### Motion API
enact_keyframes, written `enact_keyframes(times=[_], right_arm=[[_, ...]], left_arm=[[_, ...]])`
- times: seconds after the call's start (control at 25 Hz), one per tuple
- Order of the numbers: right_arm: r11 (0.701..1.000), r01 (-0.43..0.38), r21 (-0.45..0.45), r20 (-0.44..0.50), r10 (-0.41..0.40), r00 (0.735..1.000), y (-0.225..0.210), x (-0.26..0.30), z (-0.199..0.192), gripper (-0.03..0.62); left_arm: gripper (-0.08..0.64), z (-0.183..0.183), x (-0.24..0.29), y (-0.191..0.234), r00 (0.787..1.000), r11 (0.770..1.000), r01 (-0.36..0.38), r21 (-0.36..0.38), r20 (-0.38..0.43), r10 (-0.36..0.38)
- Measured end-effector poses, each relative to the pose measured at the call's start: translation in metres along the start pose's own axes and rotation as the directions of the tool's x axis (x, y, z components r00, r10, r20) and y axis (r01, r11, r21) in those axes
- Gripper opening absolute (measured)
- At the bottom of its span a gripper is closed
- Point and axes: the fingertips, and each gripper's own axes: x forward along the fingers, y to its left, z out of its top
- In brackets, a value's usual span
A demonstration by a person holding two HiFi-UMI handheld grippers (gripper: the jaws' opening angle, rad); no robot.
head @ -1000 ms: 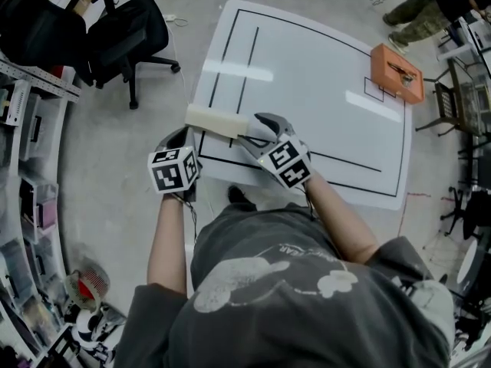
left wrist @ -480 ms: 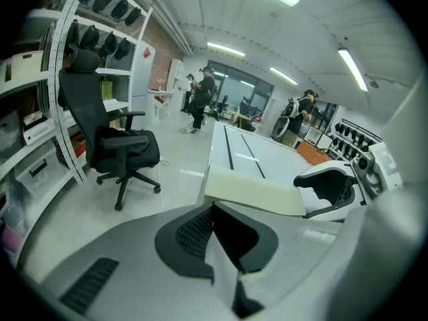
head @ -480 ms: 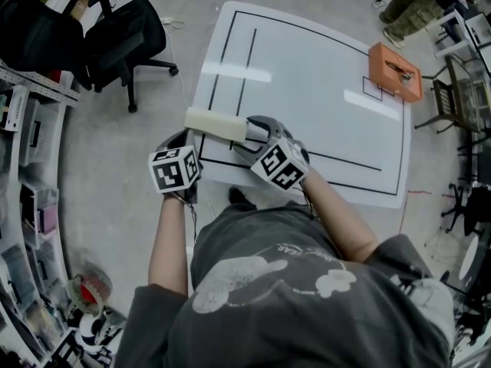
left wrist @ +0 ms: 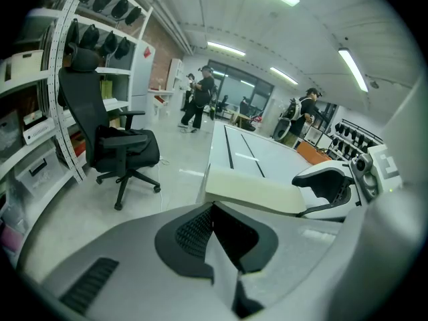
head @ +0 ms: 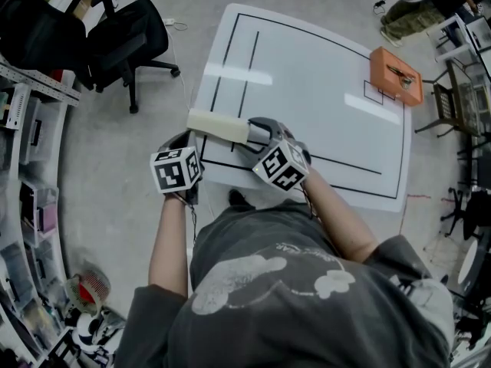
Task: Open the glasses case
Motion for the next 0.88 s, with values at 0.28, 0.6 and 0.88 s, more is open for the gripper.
enact_keyframes(times=[0.28, 0.6, 0.88], right_arm=[[0.998, -0.016, 0.058, 0.071, 0.011, 0.997, -0.008, -0.010, 0.014, 0.218], [0.994, -0.015, 0.108, 0.138, 0.000, 0.990, -0.022, -0.014, 0.026, 0.130], [0.992, 0.061, 0.112, 0.125, -0.075, 0.989, -0.045, -0.009, 0.026, 0.074]], left_arm=[[0.003, -0.001, 0.001, 0.000, 1.000, 1.000, 0.005, -0.004, -0.002, -0.005], [0.003, 0.000, 0.001, -0.001, 1.000, 1.000, 0.014, -0.010, -0.005, -0.015], [0.003, 0.000, 0.001, 0.000, 1.000, 1.000, 0.012, -0.005, -0.006, -0.012]])
